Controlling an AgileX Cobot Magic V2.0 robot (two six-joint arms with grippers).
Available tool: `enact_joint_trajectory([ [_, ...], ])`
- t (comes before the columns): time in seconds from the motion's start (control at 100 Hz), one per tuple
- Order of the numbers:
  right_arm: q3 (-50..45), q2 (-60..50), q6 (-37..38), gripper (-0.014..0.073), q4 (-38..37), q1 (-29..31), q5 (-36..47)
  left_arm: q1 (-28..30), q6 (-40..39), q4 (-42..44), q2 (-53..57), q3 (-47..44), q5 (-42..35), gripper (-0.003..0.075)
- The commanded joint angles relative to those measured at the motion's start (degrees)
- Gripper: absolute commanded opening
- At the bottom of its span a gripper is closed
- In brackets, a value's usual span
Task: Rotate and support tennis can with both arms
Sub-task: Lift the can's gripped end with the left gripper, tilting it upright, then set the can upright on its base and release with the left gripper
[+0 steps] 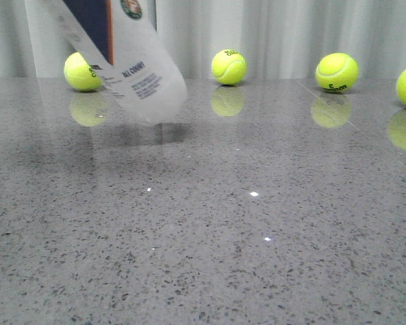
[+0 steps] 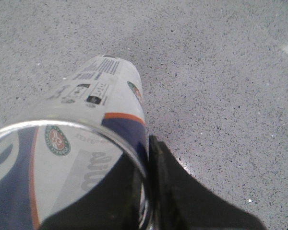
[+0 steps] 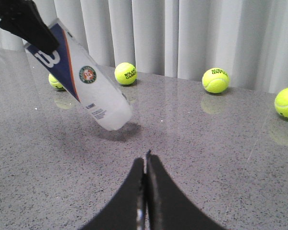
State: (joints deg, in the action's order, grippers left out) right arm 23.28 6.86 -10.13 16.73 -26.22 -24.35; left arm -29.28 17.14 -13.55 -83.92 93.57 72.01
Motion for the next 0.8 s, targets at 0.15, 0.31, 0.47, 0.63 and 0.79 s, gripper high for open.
enact_joint_trajectory([
  [0.15,1.36,0.64,-0.38,-0.0062,0.71,0.34,4.28,-4.31,-1.08,-0.16,-2.8,3.84,1.19,-0.0019],
  [0.31,1.36,0.64,-0.38,-0.0062,0.71,0.34,4.28,-4.31,-1.08,-0.16,-3.61,4.82,1.19,-0.0018],
  [0.47,1.36,0.64,-0.38,-0.0062,0.71,0.34,4.28,-4.31,-1.08,-0.35,-4.16,7.92,1.19,-0.0003],
  [0.63,1.36,0.64,-0.38,-0.0062,0.71,0.34,4.28,-4.31,-1.08,-1.09,-7.0,12.63,1.19,0.0158],
  [0.79,1.36,0.64,-0.38,-0.0062,0.71,0.34,4.28,-4.31,-1.08,-1.79,-11.5,17.79,1.19,0.0389],
])
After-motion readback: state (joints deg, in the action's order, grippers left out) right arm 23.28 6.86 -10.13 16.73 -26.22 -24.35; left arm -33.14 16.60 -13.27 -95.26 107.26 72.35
